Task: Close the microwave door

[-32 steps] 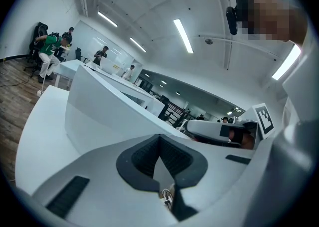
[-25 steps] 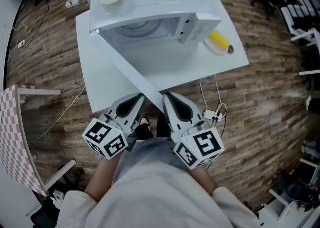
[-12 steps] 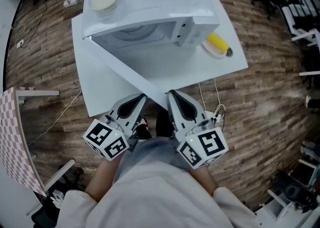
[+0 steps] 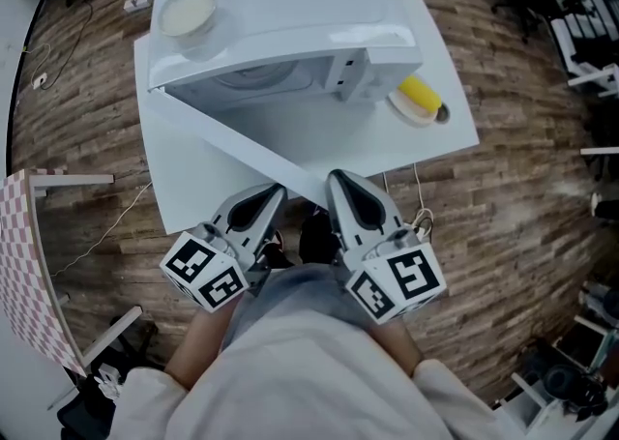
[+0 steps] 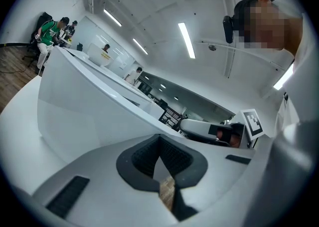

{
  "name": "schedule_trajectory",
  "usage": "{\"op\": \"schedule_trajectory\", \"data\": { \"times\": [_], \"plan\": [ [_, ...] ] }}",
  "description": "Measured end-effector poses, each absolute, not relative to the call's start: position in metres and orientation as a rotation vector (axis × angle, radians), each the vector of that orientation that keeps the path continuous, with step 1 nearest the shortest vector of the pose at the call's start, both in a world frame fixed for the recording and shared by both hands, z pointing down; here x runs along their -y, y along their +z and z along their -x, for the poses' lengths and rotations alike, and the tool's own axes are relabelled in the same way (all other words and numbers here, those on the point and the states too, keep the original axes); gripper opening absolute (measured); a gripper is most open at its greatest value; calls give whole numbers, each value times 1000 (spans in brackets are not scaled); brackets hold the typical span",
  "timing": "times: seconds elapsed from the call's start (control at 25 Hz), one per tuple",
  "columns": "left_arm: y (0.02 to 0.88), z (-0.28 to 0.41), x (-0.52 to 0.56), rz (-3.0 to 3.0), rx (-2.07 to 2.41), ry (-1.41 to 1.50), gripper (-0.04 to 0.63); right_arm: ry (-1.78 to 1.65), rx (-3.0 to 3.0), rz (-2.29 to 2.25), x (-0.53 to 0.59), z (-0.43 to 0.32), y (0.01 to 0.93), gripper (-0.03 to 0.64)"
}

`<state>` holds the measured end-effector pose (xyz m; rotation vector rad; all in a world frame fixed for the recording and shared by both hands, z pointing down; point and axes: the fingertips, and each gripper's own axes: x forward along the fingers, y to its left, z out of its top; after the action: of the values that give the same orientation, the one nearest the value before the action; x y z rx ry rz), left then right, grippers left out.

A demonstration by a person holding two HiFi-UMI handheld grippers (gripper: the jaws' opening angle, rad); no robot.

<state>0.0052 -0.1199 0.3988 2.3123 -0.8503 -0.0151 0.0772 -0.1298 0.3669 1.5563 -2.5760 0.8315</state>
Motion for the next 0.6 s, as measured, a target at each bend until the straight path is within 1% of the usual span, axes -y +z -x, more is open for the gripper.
{"op": "schedule_trajectory", "data": {
  "times": [0.6],
  "plan": [
    [400, -23, 147, -2305, 925, -21, 14, 814, 2629, -1466, 164, -94, 367, 23]
  ]
}}
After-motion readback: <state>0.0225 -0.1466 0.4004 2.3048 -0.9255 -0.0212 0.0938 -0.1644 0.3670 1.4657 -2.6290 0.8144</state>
